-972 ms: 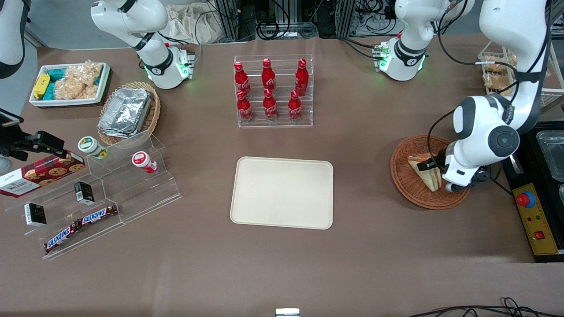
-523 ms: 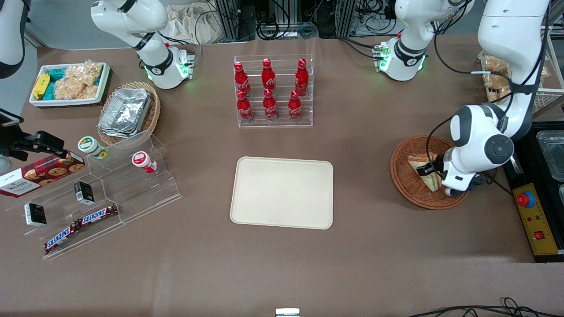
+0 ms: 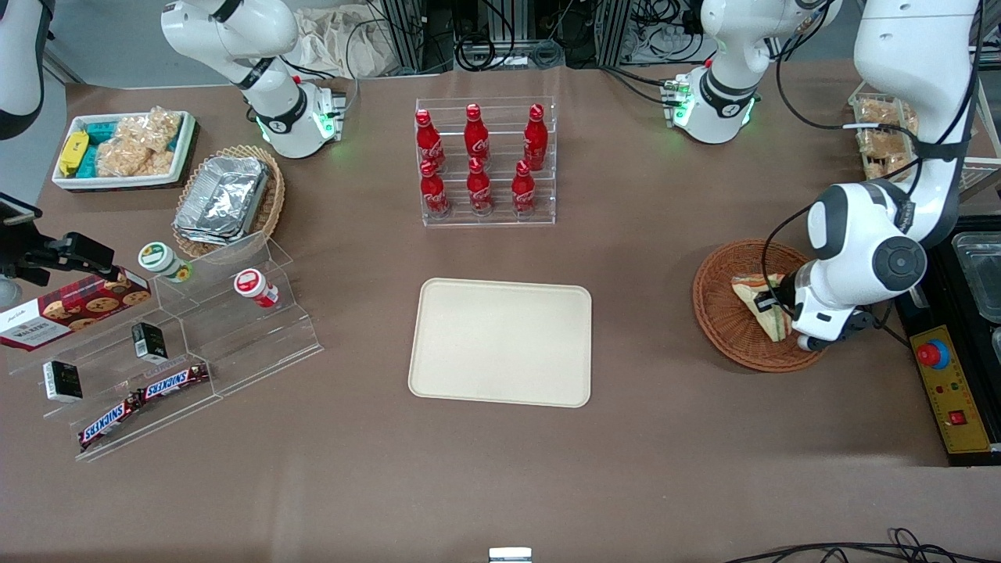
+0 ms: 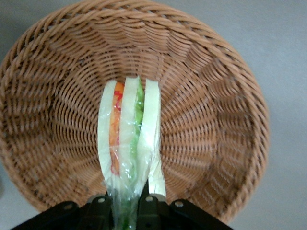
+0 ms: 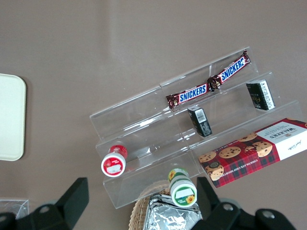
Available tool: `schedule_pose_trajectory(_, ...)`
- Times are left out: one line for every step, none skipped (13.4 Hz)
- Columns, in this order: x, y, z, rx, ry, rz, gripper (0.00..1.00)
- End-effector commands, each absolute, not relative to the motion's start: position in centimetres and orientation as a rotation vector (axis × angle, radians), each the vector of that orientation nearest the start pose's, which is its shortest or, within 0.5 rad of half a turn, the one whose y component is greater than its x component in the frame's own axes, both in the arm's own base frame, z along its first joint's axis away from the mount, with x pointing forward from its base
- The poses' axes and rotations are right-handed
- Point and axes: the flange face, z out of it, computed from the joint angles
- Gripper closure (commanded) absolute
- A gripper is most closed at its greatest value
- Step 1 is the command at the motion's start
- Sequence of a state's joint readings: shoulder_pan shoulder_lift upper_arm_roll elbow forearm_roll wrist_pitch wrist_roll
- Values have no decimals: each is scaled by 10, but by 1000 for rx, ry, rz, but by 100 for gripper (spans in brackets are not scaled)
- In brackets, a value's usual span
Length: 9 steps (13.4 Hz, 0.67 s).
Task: Place sandwich from basket to tray
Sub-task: 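Close the left gripper on the sandwich's wrapped edge, then lift the sandwich out of the basket and carry it toward the tray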
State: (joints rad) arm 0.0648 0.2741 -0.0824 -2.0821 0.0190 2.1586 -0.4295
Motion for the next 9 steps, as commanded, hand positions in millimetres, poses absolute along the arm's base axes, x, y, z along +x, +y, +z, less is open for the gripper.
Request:
schedule_pose_trajectory(578,-29,350,-3032,-629,298,100)
schedule_pose_trajectory(587,-37,375,-3036,-632,313,100)
schedule_pose_trajectory(594,-49,399,-3058,-631,333,100)
schedule_pose_trajectory(599,-57,421,-3078,-620,354,100)
schedule_pose_trajectory(601,-70,439,-3090,-587,361,100)
schedule_pose_trajectory(603,-93,452,-3112,-524,357,100)
schedule_pose_trajectory(604,-115,461,-3133,-468,341,100)
schedule_pose_trajectory(604,-136,468,-3155,-408,324,100)
schedule_pose_trajectory(604,-162,469,-3173,-335,318,100)
